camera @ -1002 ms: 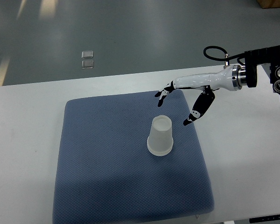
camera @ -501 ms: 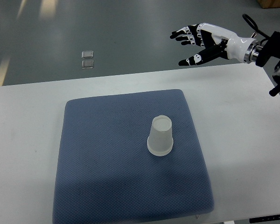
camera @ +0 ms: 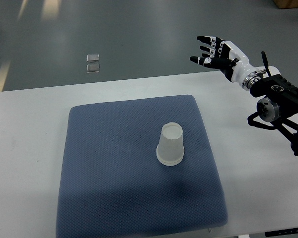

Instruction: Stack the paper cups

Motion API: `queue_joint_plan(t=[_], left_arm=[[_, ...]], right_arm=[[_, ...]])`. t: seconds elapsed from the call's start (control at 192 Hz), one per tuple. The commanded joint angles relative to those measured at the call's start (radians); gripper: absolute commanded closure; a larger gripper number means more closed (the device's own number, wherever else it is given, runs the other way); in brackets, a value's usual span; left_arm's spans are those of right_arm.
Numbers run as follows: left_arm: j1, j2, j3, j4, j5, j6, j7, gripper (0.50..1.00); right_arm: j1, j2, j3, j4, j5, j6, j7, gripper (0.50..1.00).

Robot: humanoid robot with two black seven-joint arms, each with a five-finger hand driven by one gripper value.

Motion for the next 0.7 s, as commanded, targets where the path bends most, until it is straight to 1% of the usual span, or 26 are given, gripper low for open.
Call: queue_joint_plan(t=[0.0, 0.365, 0.694], left_arm=[[0.000, 0.000, 0.000, 0.000, 0.000, 0.000, 0.000, 0.500], [0.000, 0.000, 0.000, 0.000, 0.000, 0.000, 0.000, 0.500], [0.000, 0.000, 0.000, 0.000, 0.000, 0.000, 0.000, 0.500]], right_arm=[[-0.025, 0.020, 0.003, -0.002, -0.005, -0.004, 0.003, 0.585], [-0.082, 0.077, 0.003, 0.000, -0.011, -0.002, 0.005, 0.583], [-0.094, 0.085, 0.009, -0.003, 0.003, -0.007, 0.006, 0.583]])
